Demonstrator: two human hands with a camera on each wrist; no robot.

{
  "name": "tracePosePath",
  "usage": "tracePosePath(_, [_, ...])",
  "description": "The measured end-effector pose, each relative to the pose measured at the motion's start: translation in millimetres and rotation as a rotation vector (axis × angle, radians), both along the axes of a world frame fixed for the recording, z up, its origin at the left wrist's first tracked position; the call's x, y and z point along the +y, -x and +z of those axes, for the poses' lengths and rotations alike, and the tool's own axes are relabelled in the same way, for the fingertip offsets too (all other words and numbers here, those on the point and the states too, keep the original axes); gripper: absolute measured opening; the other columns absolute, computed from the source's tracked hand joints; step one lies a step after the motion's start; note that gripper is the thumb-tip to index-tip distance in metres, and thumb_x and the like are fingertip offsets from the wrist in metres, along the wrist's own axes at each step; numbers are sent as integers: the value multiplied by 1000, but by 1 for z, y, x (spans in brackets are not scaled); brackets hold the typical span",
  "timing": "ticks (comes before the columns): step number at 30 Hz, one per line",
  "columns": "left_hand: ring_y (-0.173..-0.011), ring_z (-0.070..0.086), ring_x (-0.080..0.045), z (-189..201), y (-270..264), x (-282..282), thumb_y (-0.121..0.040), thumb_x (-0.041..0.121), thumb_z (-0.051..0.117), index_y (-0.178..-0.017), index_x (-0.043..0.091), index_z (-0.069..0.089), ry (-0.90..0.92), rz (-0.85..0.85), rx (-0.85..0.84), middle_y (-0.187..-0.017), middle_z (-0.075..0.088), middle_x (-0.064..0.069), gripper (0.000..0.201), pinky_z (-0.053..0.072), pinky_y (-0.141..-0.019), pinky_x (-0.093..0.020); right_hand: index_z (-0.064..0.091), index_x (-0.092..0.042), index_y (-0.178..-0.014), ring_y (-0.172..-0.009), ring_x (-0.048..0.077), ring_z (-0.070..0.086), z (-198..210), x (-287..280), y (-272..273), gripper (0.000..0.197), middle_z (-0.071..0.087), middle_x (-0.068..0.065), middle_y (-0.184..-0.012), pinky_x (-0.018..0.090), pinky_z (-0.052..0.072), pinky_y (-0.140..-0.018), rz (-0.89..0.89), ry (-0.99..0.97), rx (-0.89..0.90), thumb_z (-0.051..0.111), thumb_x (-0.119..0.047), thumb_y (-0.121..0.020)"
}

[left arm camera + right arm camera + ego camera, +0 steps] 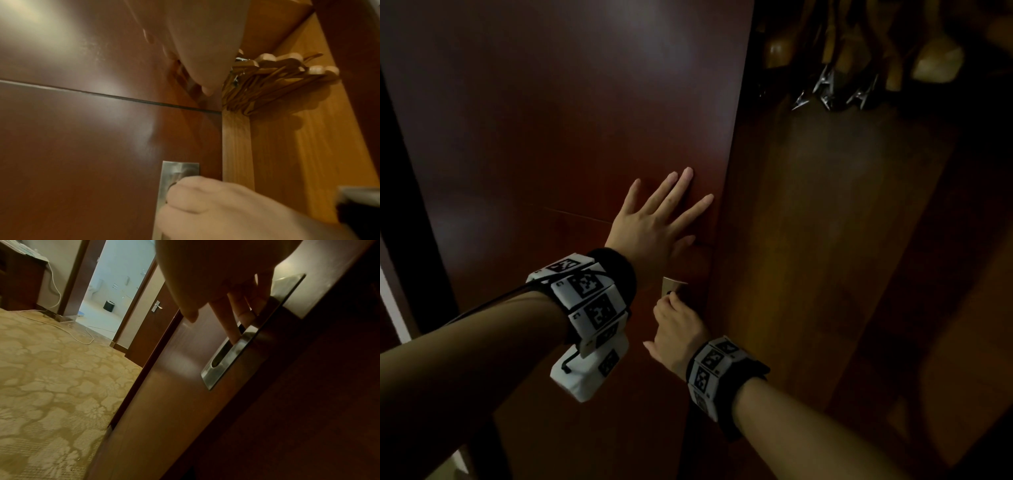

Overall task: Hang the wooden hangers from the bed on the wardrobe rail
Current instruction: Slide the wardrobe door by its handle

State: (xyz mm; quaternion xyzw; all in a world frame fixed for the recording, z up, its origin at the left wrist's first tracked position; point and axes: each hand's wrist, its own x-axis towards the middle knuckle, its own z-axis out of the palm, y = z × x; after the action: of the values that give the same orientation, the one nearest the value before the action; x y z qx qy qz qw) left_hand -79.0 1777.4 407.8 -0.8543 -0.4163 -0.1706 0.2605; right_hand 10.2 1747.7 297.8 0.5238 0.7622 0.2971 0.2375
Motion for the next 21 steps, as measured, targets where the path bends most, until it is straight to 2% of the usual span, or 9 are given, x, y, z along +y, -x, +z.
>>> tracePosePath(5, [-146, -15, -22, 0, -29, -20, -97, 49, 16, -131, 38, -33, -9, 12, 33, -144, -39, -2, 60, -1, -116, -51, 57, -2, -126, -135, 32, 25, -2, -20, -28, 58, 35, 15, -146, 43, 15, -116, -26, -14, 17, 27, -44, -100])
tracePosePath(9, [-146, -14, -23, -1, -58, -40, -98, 47, 20, -132, 36, -33, -18, -12, 24, -154, -29, -5, 63, -1, -116, -51, 59, -2, -124, -136, 32, 24, -5, -39, -53, 58, 36, 15, -146, 43, 14, -117, -59, -30, 41, 28, -45, -100])
tracePosePath(12, [-146, -15, -24, 0, -80, -56, -99, 43, 21, -133, 36, -32, -23, -38, 26, -155, -27, -6, 63, -2, -116, -52, 59, -1, -123, -136, 32, 24, -6, -56, -75, 59, 35, 15, -146, 42, 13, -117, -82, -32, 31, 27, -45, -100])
tracePosePath(18, [-144, -21, -25, 2, -127, -90, -99, 36, 26, -138, 32, -32, -48, -59, 120, -152, -33, -8, 70, -6, -115, -53, 41, 8, -135, -138, 32, 22, -15, -89, -128, 64, 33, 16, -146, 39, 11, -118, -142, -84, 101, 30, -44, -100])
tracePosePath(21, [-144, -23, -25, 3, -152, -105, -97, 36, 30, -142, 32, -28, -51, -88, 152, -145, -42, -7, 73, -8, -114, -54, 47, 8, -132, -137, 32, 22, -17, -108, -155, 63, 34, 17, -144, 40, 11, -118, -126, -87, 84, 30, -44, -100])
